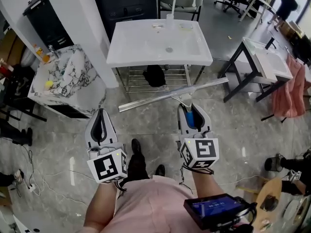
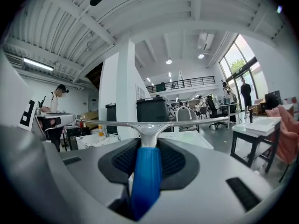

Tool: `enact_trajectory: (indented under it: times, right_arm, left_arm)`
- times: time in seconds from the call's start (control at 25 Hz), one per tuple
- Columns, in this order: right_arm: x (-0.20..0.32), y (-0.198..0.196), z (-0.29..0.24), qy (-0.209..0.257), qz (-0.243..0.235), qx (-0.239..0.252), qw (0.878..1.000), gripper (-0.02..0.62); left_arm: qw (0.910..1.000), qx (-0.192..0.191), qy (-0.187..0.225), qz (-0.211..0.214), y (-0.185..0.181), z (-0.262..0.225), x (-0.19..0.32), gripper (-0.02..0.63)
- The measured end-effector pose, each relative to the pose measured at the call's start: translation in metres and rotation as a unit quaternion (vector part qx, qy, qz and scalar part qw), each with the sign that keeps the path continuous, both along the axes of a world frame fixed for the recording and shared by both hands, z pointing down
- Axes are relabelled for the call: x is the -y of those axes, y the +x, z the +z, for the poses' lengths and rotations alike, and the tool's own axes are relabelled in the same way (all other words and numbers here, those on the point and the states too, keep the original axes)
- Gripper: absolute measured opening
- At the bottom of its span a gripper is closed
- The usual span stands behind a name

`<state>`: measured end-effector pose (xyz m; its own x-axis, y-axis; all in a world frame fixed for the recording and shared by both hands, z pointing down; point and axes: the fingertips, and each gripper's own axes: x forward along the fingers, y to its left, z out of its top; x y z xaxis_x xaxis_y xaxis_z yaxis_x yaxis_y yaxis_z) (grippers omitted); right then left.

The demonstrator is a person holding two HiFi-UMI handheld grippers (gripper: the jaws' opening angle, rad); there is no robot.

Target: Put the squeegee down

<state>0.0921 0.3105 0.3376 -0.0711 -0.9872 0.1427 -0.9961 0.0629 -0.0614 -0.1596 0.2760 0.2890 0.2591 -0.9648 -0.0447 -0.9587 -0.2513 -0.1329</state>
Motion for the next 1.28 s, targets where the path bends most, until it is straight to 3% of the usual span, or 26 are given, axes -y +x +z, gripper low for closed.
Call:
enact_trajectory:
  times: [0.44,0.8,1.28]
  right_arm:
    - [0.109,-0.025,0.015,-0.016,-0.002,-0.007,1.0,0.12]
    - [0.195,-0.041,-0.002,-0.007,0.009,-0.014,1.0,0.12]
    - [0.255,-0.05,-0.008,0.002,0.021,-0.007,1.0,0.12]
  left_arm:
    - [0.9998,-0.008,-0.016,-0.003,-0.033,0.021,0.114,0.009]
    - [0.9996,-0.014,-0.006,0.023,-0.043,0.01,0.207,0.009]
    - [0.9986,-0.012,-0.005,0.05,-0.044,0.014,0.269,0.009]
